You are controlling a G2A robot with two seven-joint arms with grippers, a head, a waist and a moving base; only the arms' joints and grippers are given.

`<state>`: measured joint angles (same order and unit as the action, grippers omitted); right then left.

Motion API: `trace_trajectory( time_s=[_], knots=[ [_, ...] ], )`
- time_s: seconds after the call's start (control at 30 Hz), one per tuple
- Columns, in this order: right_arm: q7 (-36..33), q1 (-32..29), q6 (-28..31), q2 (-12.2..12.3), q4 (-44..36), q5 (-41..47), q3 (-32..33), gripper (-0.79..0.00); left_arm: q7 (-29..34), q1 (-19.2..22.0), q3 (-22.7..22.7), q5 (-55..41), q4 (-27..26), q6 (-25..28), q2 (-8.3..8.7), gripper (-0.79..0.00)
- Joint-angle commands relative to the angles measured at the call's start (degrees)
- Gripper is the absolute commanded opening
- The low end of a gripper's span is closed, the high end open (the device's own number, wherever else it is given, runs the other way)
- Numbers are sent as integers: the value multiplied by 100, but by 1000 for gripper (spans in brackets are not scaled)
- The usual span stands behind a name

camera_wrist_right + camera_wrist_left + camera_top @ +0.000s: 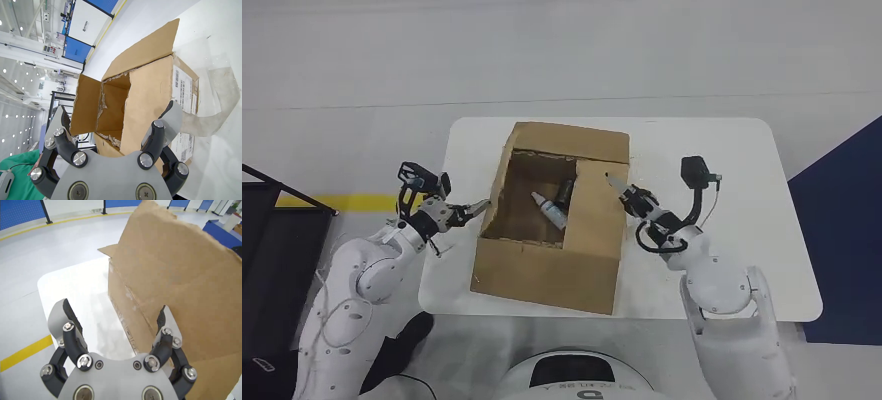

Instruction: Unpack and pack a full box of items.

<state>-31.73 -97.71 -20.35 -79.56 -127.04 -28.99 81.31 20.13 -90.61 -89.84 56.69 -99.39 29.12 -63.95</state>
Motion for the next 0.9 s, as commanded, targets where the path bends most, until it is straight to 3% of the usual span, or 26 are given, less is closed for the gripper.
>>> trace_trajectory(
  time_s=[0.0,0.33,0.87],
  knots=[
    [88,-178,170,15,-84,125,144,0,131,83,143,11,60,-262,-17,0],
    [17,-516,618,80,-89,841,644,0,215,227,455,454,94,-708,-33,0],
    [90,-570,725,98,-120,781,718,0,80,171,457,426,-25,-721,-30,0]
  ],
)
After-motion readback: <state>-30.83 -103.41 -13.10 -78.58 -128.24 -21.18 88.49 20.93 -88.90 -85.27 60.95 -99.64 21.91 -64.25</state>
